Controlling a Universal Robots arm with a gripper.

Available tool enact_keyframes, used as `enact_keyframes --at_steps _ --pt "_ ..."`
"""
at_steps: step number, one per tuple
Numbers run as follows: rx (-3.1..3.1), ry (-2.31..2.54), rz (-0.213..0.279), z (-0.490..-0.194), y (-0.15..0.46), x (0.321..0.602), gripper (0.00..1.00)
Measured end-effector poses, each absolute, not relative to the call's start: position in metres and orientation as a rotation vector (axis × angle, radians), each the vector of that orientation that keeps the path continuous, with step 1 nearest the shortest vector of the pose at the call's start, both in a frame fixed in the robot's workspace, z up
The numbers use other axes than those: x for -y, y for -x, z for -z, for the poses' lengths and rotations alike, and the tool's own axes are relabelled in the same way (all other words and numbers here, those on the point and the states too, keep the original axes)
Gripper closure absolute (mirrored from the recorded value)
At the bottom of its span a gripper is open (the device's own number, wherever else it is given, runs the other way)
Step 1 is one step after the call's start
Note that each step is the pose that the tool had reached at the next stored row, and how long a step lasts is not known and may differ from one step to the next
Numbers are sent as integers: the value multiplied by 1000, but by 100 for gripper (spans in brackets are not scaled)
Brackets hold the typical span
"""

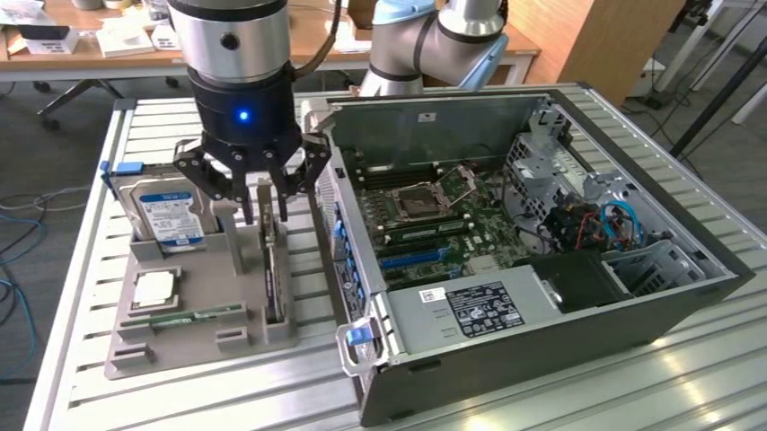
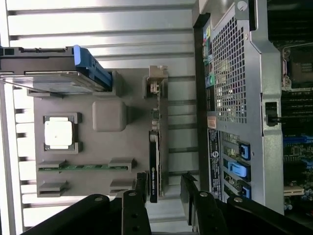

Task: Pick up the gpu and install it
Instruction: 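Pick up the gpu and move the gpu toward the slot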

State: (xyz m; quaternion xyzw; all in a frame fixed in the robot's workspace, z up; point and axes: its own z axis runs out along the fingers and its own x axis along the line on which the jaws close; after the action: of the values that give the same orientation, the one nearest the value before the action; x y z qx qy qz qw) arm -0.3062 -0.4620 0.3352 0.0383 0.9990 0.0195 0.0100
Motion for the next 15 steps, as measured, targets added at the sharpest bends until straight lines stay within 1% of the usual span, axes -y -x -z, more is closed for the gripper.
enact_keyframes --at_steps 15 --pt "-3119 -120 -61 -308 306 462 59"
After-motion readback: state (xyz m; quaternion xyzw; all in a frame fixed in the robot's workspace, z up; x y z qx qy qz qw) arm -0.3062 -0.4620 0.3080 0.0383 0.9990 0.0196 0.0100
